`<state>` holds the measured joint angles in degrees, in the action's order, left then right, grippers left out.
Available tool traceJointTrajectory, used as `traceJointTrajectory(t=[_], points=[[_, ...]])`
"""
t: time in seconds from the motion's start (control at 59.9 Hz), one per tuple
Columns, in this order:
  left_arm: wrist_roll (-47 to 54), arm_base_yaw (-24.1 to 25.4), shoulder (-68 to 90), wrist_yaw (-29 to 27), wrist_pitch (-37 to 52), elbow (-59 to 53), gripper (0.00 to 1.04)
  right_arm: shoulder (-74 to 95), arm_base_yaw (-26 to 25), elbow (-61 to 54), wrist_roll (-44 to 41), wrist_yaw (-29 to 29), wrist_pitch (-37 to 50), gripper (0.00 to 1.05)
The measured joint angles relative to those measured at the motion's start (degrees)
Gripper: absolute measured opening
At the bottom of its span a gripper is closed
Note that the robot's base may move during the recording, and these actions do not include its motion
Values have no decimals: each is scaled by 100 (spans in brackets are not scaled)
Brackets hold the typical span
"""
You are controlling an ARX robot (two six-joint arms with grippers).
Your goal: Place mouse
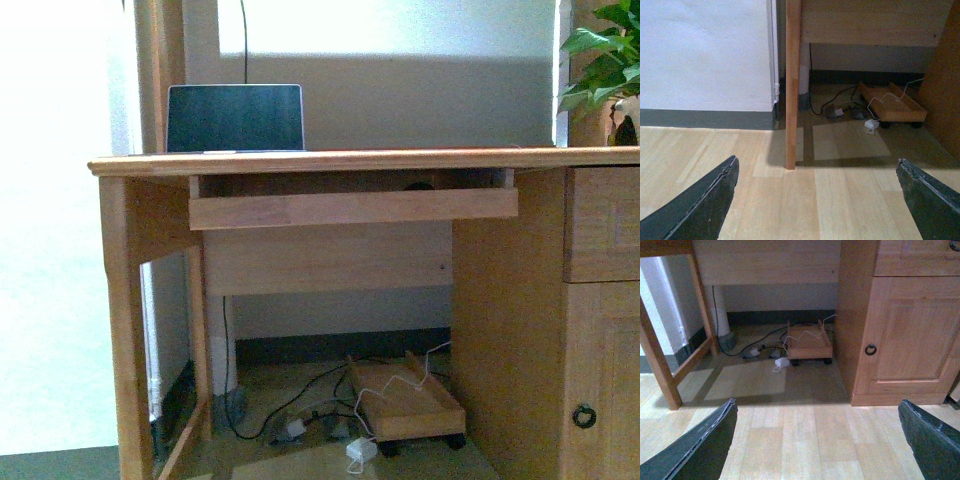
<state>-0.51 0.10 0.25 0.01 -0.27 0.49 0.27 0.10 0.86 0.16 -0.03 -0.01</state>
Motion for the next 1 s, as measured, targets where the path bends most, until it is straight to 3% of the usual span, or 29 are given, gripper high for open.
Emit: traceJointTrajectory(t=[1.001], points=[[0,0,-7,0,0,0,97,2,-2,0,0,0,-2,97]])
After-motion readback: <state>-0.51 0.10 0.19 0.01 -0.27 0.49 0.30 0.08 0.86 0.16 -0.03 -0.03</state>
